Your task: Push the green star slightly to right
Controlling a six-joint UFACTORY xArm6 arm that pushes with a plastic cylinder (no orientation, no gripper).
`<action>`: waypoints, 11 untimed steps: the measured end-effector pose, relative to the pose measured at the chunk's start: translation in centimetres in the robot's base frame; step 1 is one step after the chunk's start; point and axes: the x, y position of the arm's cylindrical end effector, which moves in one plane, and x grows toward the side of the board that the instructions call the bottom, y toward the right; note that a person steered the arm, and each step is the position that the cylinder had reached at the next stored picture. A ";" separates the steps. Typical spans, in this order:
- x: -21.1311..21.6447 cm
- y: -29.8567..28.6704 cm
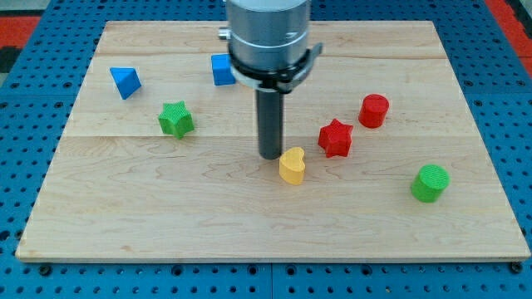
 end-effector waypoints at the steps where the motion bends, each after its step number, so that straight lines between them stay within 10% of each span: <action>1: 2.7 1.4; 4: -4.4 -2.8; 6: -10.0 -16.2; 11: -7.4 -17.9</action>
